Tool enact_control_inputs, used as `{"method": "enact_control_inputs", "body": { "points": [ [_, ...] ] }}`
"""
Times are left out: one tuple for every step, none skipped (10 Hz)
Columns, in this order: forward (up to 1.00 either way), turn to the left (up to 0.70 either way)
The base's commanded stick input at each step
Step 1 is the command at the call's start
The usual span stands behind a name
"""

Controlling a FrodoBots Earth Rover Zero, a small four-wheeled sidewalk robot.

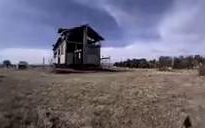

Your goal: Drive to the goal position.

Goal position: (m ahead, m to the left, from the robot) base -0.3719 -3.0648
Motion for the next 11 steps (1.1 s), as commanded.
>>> {"method": "enact_control_inputs", "body": {
  "points": [
    [0.7,0.18],
    [0.7,0.04],
    [0.7,0.0],
    [0.7,0.0],
    [0.7,0.0],
    [0.7,0.0],
    [0.7,0.0],
    [0.7,0.0],
    [0.7,0.0],
    [0.7,0.0],
    [0.7,0.0]
  ]
}}
